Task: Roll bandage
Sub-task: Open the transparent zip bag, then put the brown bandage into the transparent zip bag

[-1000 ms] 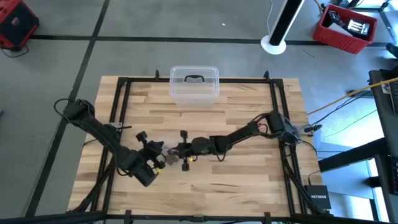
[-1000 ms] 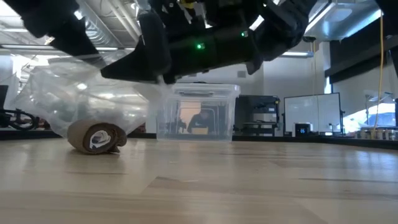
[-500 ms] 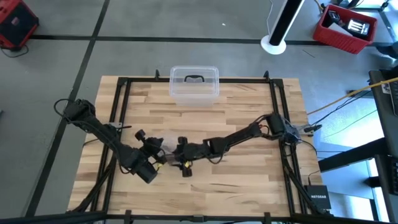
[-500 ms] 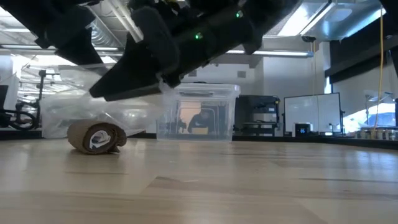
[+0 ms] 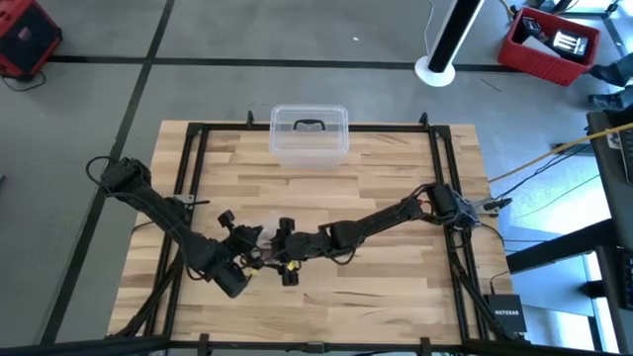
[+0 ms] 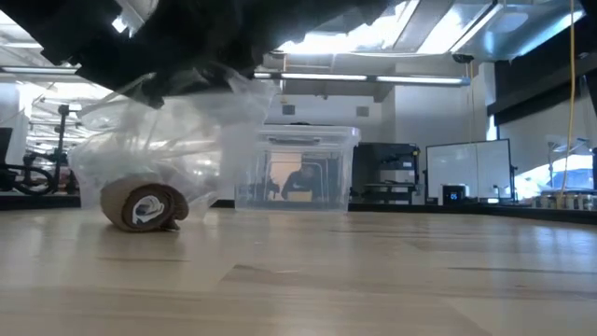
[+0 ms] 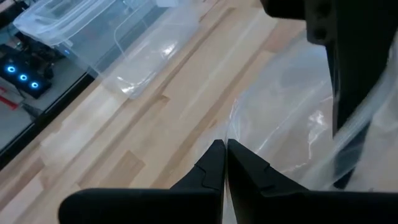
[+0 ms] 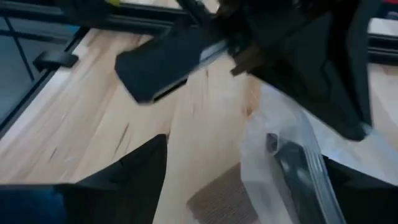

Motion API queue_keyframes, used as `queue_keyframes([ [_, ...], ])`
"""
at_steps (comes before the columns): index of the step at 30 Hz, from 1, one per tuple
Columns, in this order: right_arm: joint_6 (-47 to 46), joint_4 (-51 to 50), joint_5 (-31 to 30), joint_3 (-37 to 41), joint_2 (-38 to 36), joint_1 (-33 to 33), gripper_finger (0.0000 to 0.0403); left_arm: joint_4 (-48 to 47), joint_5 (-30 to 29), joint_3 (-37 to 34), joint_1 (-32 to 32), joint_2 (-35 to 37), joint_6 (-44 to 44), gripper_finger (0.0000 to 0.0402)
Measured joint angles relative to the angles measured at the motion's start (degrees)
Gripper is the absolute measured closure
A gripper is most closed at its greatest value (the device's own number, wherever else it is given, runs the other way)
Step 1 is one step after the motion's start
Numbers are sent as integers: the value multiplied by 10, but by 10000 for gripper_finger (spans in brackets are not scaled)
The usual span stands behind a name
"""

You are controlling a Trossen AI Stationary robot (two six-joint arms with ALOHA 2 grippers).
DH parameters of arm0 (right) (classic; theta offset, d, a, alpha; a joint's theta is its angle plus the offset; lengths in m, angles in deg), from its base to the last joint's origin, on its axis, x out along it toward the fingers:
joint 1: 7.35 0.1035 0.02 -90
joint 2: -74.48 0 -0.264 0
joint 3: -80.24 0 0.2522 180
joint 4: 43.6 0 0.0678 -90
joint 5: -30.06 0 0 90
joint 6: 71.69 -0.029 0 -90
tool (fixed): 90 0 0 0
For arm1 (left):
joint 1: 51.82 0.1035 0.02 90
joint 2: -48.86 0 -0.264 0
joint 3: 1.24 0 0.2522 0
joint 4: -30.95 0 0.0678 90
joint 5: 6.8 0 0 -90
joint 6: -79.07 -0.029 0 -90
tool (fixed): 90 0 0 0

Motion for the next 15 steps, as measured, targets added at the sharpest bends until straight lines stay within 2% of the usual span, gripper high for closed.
queue_keyframes([
  [5, -29, -6, 2, 0, 0, -8, 98, 0, 0, 0, -2, 0, -9, 396],
  [9, 32, -12, -20, -22, 0, -7, 76, 0, 0, 0, -2, 0, -22, 396],
  [15, 76, -134, -41, -78, 0, -9, 73, 5, 0, 0, -4, 0, -44, 396],
])
